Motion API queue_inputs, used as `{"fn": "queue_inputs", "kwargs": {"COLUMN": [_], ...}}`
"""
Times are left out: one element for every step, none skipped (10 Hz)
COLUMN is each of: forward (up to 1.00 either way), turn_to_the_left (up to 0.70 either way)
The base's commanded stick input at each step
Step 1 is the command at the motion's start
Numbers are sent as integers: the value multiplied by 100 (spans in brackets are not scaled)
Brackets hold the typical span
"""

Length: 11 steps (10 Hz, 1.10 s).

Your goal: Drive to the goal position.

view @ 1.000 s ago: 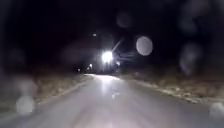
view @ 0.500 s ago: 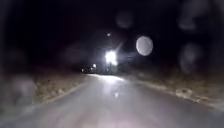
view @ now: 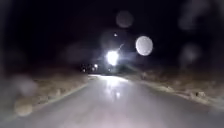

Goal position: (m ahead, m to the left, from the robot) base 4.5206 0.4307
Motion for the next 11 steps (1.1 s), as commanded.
{"fn": "queue_inputs", "kwargs": {"forward": [100,100,100,100,100,100,100,100,100,100,100], "turn_to_the_left": [6,6,11,13,10,8,5,3,10,10,9]}}
